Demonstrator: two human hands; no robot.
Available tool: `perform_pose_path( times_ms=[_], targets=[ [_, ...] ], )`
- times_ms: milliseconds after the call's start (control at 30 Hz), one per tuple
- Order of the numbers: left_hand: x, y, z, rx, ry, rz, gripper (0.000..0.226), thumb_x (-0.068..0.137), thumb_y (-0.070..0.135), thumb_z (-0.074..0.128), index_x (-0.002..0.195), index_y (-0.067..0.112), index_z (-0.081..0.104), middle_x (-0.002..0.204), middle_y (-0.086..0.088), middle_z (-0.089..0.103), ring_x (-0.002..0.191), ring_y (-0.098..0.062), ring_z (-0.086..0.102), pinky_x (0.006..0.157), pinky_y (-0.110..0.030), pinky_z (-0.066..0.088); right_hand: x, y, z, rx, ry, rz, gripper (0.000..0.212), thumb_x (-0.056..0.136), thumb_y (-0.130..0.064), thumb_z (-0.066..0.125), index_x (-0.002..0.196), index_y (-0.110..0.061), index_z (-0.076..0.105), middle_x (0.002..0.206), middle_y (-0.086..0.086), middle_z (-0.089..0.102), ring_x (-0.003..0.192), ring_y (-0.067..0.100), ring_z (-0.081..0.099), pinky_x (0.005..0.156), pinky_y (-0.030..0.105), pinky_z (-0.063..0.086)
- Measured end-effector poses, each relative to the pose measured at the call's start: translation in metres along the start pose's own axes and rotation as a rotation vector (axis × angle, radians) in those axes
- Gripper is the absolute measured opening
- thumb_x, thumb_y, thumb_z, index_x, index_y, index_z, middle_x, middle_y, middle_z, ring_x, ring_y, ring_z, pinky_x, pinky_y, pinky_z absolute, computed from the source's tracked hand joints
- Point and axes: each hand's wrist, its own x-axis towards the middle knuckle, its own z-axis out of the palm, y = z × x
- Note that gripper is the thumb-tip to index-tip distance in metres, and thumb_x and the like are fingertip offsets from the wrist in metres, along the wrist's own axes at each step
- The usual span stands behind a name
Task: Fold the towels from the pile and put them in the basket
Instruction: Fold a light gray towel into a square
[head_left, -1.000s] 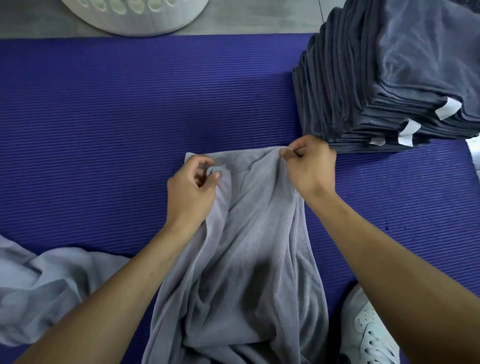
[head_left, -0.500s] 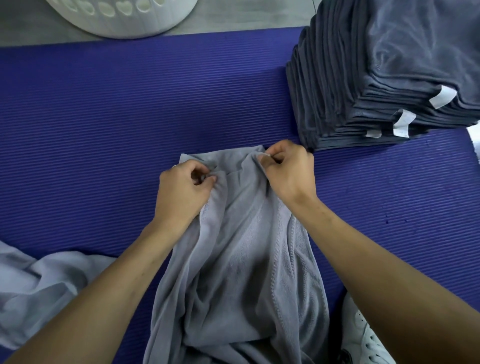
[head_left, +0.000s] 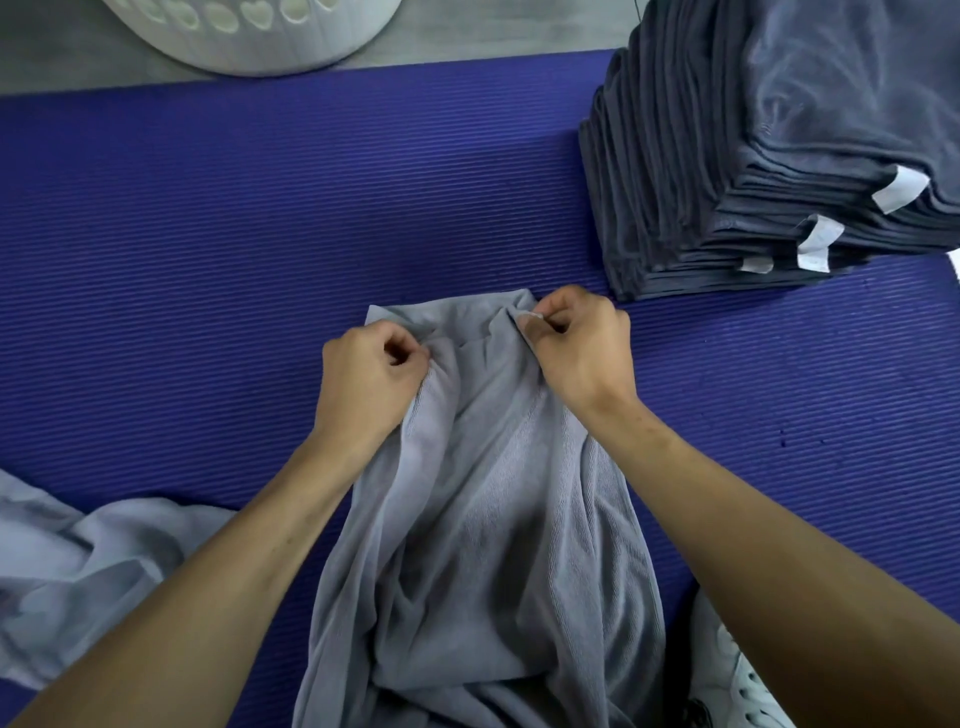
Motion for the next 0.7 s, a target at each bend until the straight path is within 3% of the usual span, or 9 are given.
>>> perform_pose_path(
  times_ms=[133, 333, 433, 567, 633, 700],
  targets=[
    [-0.007, -0.006, -0.001, -0.114, 0.031, -0.047, 0.010, 0.086, 0.016, 0.072, 0.076, 0.016, 0.069, 0.063, 0.005, 0.068, 0.057, -0.009, 0.065, 0.057, -0.020, 0.052, 0.001, 0.001, 0.001, -0.001, 0.002, -0.008, 0.018, 0.091, -0.031, 0.070, 0.080, -0.018, 0.063, 0.056, -0.007, 0.063, 0.049, 0.007, 0.057, 0.056, 0.029, 0.052],
    [-0.002, -0.006, -0.011, -0.375, -0.047, -0.243, 0.011, 0.087, 0.015, 0.074, 0.096, 0.017, 0.069, 0.083, 0.002, 0.074, 0.075, -0.007, 0.072, 0.067, -0.016, 0.054, 0.000, -0.001, -0.004, -0.004, -0.024, -0.038, 0.011, 0.089, -0.025, 0.071, 0.086, -0.018, 0.063, 0.059, -0.005, 0.064, 0.053, 0.007, 0.058, 0.054, 0.023, 0.047],
    [-0.003, -0.001, -0.025, -0.291, -0.153, -0.238, 0.010, 0.091, 0.012, 0.068, 0.094, 0.021, 0.072, 0.083, 0.001, 0.074, 0.071, -0.006, 0.071, 0.068, -0.018, 0.055, -0.004, -0.008, -0.014, -0.042, -0.100, -0.029, 0.014, 0.088, -0.025, 0.072, 0.099, -0.016, 0.070, 0.070, -0.004, 0.068, 0.062, 0.007, 0.061, 0.059, 0.018, 0.047],
    [-0.013, 0.016, -0.050, -0.173, -0.253, -0.225, 0.021, 0.095, 0.010, 0.062, 0.083, 0.026, 0.067, 0.078, -0.002, 0.069, 0.066, -0.008, 0.063, 0.069, -0.024, 0.056, -0.017, -0.033, -0.032, -0.135, -0.244, 0.020, 0.023, 0.088, -0.028, 0.072, 0.078, -0.007, 0.073, 0.066, 0.001, 0.066, 0.062, 0.013, 0.060, 0.057, 0.024, 0.052],
    [-0.020, 0.032, -0.066, -0.146, -0.274, -0.205, 0.019, 0.097, 0.011, 0.061, 0.084, 0.024, 0.067, 0.073, 0.000, 0.065, 0.064, -0.006, 0.060, 0.066, -0.024, 0.056, -0.026, -0.054, -0.049, -0.165, -0.307, 0.017, 0.020, 0.088, -0.026, 0.069, 0.080, -0.008, 0.075, 0.073, 0.001, 0.069, 0.068, 0.013, 0.061, 0.054, 0.010, 0.044],
    [-0.028, 0.052, -0.085, -0.096, -0.294, -0.170, 0.013, 0.098, 0.012, 0.059, 0.089, 0.016, 0.068, 0.073, -0.003, 0.066, 0.064, -0.008, 0.061, 0.060, -0.023, 0.054, -0.035, -0.078, -0.071, -0.158, -0.330, -0.002, 0.016, 0.088, -0.025, 0.069, 0.082, -0.011, 0.075, 0.072, -0.005, 0.067, 0.067, 0.007, 0.058, 0.053, 0.007, 0.037]
  ],
)
